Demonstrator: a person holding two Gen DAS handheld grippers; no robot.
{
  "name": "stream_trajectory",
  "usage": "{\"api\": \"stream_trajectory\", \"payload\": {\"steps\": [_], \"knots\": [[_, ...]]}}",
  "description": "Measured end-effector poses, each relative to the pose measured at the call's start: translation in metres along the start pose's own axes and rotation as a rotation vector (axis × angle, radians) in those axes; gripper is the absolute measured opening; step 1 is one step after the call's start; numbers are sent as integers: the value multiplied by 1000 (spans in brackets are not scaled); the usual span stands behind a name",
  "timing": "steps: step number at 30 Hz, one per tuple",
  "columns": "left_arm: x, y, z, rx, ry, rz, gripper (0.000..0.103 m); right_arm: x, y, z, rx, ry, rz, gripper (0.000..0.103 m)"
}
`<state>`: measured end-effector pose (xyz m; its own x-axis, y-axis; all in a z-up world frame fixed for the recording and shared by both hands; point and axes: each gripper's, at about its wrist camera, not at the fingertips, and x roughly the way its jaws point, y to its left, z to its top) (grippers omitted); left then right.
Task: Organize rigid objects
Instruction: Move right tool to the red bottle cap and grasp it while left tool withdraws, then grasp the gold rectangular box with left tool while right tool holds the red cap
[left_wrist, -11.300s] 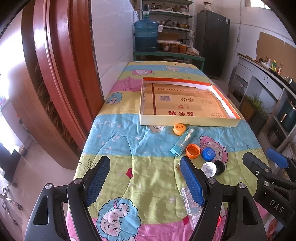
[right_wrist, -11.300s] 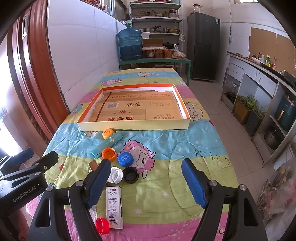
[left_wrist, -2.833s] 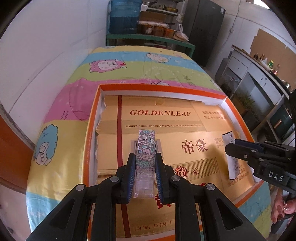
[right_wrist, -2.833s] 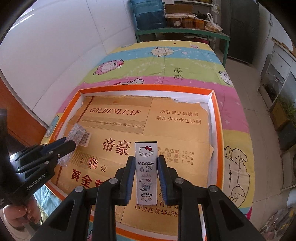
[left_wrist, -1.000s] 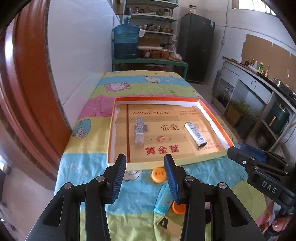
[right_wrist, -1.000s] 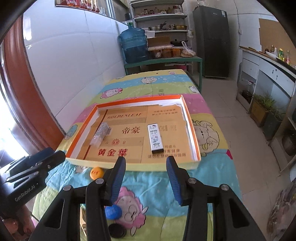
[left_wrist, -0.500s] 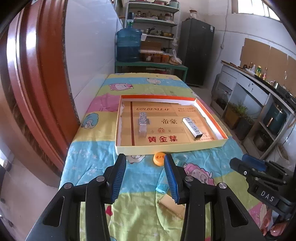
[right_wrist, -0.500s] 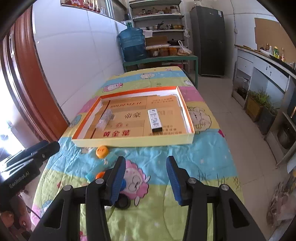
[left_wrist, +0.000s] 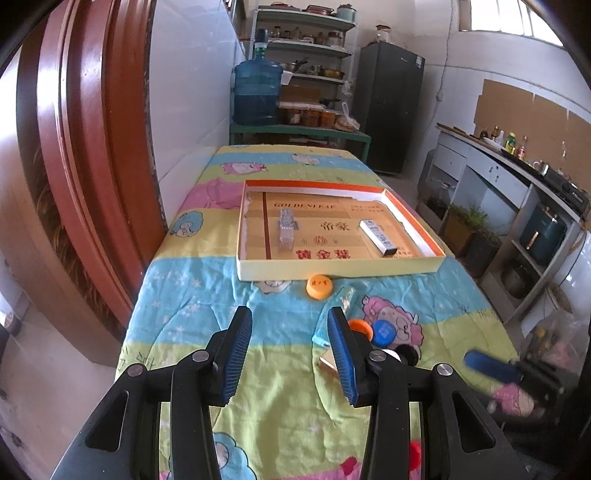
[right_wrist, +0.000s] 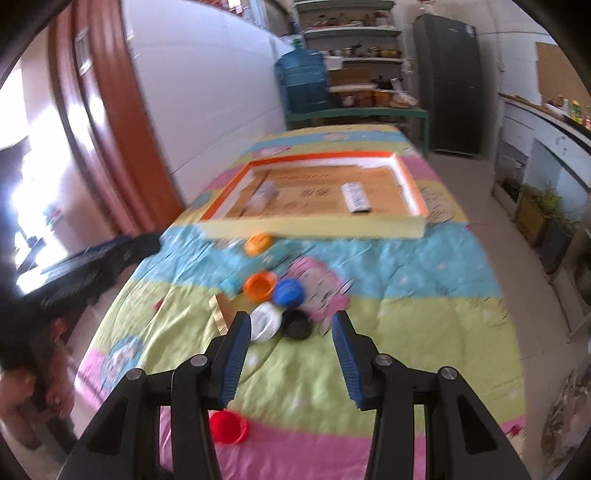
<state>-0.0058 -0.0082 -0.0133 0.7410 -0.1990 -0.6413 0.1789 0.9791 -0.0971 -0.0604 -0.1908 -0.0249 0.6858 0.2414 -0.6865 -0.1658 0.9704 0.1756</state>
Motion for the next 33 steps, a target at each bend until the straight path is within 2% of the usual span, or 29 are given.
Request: {"api": "stream_trajectory", "payload": {"steps": [7, 16, 21, 23, 28, 33], "knots": [[0, -1, -12, 0, 12, -19, 44, 1, 28, -36, -93, 53, 74, 46], [5, 3, -21, -30, 36, -36, 44, 15, 40, -60, -162, 121, 79, 46], [11, -5, -26, -17, 54, -43, 44, 18, 44, -64, -199, 121, 61, 43], [13, -9, -27, -6, 57, -41, 44, 18, 47, -66, -224, 115, 38, 30], [19, -18, -28, 4, 74, -40, 44, 18, 43, -65, -211, 108, 44, 30], [34, -30, -22, -54, 108, -4, 44, 16, 33, -62, -175, 83, 40, 30]]}}
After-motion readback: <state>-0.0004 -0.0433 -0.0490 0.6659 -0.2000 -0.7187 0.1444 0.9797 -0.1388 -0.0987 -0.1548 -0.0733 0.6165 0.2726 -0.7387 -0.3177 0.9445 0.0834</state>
